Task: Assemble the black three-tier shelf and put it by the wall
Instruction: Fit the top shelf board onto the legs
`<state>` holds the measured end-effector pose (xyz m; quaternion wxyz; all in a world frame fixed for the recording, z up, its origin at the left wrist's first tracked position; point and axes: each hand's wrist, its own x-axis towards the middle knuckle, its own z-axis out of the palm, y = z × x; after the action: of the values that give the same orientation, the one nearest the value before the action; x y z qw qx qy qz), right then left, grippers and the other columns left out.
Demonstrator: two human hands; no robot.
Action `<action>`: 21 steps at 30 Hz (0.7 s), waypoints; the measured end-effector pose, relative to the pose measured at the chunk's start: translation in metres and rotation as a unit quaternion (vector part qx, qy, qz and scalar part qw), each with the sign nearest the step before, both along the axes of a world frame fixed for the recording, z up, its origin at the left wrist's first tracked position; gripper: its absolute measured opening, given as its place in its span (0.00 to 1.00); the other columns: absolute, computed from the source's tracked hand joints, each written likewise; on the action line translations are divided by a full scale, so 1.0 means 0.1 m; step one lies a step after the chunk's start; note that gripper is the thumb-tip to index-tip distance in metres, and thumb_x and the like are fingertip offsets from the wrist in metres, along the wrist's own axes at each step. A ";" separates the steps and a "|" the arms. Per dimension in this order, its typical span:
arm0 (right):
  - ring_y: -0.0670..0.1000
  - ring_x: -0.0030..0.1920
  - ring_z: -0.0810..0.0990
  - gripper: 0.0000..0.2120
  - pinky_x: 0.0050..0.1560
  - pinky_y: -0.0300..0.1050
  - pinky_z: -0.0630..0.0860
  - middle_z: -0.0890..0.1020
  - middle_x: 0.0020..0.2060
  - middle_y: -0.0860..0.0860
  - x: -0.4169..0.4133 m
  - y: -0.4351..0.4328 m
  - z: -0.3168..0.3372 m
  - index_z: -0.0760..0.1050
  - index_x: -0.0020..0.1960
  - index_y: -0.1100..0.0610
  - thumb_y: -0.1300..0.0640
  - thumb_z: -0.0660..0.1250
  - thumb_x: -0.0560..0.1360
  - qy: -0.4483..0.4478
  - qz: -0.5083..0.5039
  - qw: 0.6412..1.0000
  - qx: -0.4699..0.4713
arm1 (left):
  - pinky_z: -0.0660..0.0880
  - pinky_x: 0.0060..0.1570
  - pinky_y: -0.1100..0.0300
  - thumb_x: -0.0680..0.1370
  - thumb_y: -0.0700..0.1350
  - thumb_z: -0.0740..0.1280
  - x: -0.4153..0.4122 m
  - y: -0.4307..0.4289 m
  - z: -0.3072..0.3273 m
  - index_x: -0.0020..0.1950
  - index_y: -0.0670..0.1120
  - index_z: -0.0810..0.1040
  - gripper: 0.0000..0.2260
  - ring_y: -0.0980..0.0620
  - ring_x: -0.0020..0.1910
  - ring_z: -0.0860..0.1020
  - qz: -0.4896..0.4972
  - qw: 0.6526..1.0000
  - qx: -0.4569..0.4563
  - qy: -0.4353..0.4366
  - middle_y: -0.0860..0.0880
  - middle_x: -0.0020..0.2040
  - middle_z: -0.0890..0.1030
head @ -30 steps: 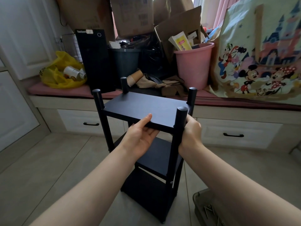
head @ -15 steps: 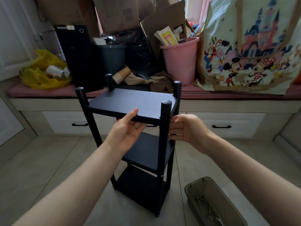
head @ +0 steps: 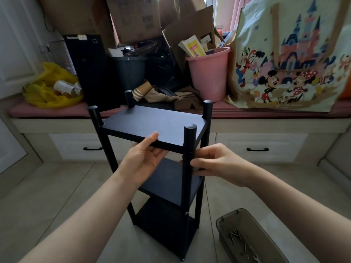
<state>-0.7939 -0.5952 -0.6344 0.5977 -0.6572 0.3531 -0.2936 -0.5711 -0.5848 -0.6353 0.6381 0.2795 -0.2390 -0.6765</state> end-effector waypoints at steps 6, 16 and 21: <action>0.51 0.54 0.84 0.11 0.54 0.42 0.81 0.86 0.53 0.54 0.17 0.10 -0.05 0.81 0.59 0.61 0.65 0.65 0.79 -0.017 -0.031 0.999 -0.031 | 0.83 0.47 0.55 0.73 0.41 0.69 0.10 0.02 0.04 0.55 0.40 0.80 0.12 0.46 0.52 0.86 0.006 1.000 0.003 -0.021 0.41 0.53 0.86; 0.51 0.48 0.86 0.09 0.50 0.47 0.83 0.87 0.46 0.53 0.12 0.09 -0.02 0.82 0.54 0.61 0.59 0.73 0.75 0.014 -0.061 0.998 -0.026 | 0.83 0.49 0.55 0.74 0.42 0.69 0.08 0.07 0.07 0.46 0.41 0.88 0.09 0.46 0.55 0.85 -0.005 1.000 0.002 -0.017 0.42 0.56 0.85; 0.49 0.50 0.86 0.09 0.47 0.40 0.82 0.87 0.48 0.52 0.06 0.05 -0.01 0.82 0.55 0.59 0.56 0.71 0.76 0.051 -0.034 0.998 -0.003 | 0.83 0.49 0.55 0.74 0.42 0.68 0.09 0.07 0.08 0.43 0.42 0.89 0.09 0.47 0.55 0.85 -0.010 1.000 -0.006 -0.022 0.42 0.56 0.86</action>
<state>-0.7883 -0.5904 -0.6351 0.5669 -0.6605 0.4043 -0.2810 -0.5621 -0.5776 -0.6272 0.6272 0.2882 -0.2599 -0.6753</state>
